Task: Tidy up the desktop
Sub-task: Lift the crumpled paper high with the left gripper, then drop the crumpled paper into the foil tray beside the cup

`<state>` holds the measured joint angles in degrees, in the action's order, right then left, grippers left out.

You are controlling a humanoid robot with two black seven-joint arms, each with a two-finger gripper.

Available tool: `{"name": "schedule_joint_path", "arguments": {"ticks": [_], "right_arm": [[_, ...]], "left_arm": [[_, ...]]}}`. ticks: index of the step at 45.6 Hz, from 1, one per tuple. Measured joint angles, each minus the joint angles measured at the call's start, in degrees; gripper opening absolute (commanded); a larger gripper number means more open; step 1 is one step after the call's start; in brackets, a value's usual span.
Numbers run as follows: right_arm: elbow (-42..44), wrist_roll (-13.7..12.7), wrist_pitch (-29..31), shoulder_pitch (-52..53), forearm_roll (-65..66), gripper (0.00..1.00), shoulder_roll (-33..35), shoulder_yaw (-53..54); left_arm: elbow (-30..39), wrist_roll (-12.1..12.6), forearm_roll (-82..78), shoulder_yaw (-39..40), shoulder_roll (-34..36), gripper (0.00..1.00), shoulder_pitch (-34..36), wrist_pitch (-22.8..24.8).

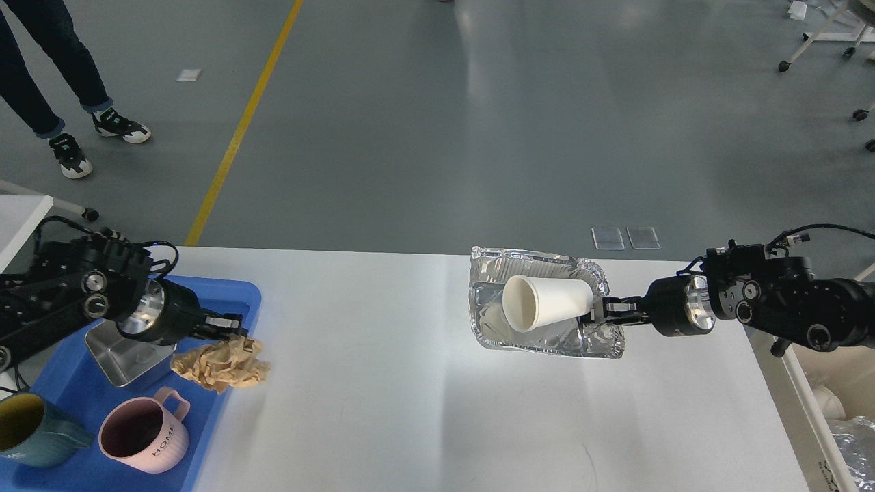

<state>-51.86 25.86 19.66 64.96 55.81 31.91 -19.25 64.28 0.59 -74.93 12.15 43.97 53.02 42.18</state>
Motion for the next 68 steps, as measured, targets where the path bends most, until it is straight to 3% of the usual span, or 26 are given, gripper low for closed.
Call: {"name": "schedule_joint_path", "arguments": {"ticks": [12, 22, 34, 46, 58, 68], "right_arm": [[-0.2, 0.0, 0.1, 0.9, 0.0, 0.0, -0.2, 0.0], [-0.3, -0.1, 0.2, 1.4, 0.0, 0.0, -0.2, 0.1], [-0.3, -0.1, 0.5, 1.6, 0.3, 0.0, -0.9, -0.5], [-0.1, -0.1, 0.6, 2.1, 0.6, 0.0, -1.6, -0.7], [0.0, -0.2, 0.6, 2.8, 0.6, 0.0, -2.2, -0.7], [0.2, -0.1, 0.7, 3.2, 0.6, 0.0, -2.2, -0.7]], "left_arm": [[1.0, -1.6, 0.0, 14.4, 8.9, 0.0, 1.8, 3.0], [0.4, -0.5, 0.0, 19.2, 7.5, 0.0, 14.7, 6.8], [-1.0, 2.0, -1.7, 18.2, -6.5, 0.0, 26.8, 7.0], [-11.5, 2.0, -3.8, 13.8, -23.5, 0.0, 34.2, 7.1], [-16.6, 1.9, -3.6, 7.1, -36.9, 0.0, 34.5, 3.6], [-19.0, 2.0, -3.2, 2.6, -44.0, 0.0, 32.9, 2.2]]}}
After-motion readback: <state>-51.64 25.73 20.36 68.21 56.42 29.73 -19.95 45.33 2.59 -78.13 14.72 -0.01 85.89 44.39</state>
